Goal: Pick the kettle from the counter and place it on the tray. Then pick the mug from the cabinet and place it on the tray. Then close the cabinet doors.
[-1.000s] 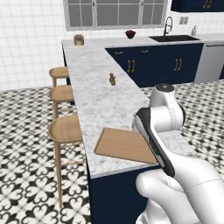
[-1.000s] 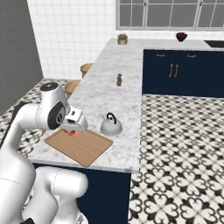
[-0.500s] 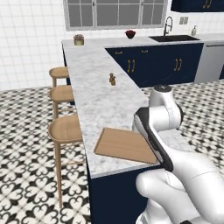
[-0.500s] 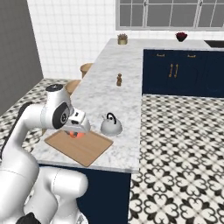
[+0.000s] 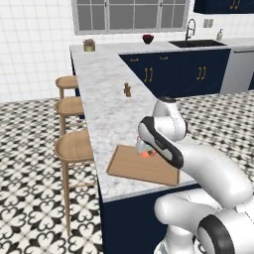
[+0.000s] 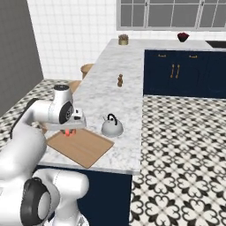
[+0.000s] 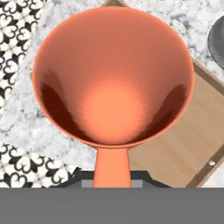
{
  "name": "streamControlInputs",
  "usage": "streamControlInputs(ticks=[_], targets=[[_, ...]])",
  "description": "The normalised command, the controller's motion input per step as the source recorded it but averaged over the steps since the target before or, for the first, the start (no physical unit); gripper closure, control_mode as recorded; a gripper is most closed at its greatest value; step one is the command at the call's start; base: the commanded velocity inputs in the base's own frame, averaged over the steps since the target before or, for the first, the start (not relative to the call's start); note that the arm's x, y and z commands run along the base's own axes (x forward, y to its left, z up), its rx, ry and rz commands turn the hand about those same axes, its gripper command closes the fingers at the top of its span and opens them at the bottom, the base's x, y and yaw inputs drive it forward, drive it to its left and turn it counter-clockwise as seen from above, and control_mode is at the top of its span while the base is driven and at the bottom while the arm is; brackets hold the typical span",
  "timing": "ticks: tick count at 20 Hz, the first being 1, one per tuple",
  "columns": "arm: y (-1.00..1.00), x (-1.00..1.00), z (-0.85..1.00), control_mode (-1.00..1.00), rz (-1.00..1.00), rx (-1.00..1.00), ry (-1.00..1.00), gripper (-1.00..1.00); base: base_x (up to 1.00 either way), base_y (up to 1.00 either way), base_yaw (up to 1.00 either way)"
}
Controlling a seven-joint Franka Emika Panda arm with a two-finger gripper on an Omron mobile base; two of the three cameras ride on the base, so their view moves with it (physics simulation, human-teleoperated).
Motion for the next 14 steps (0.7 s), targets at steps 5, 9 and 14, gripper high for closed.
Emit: streamControlInputs(ticks=[5,9,14], targets=[[0.54,0.44,-0.5,-1.0,0.43,0.09,0.0,1.0,0.0,0.0,0.0],[0.15,0.48,-0.51,-1.0,0.34,0.07,0.0,1.0,0.0,0.0,0.0],[0.17,0.45,-0.33,-1.0,0.24,0.0,0.0,1.0,0.0,0.0,0.0]])
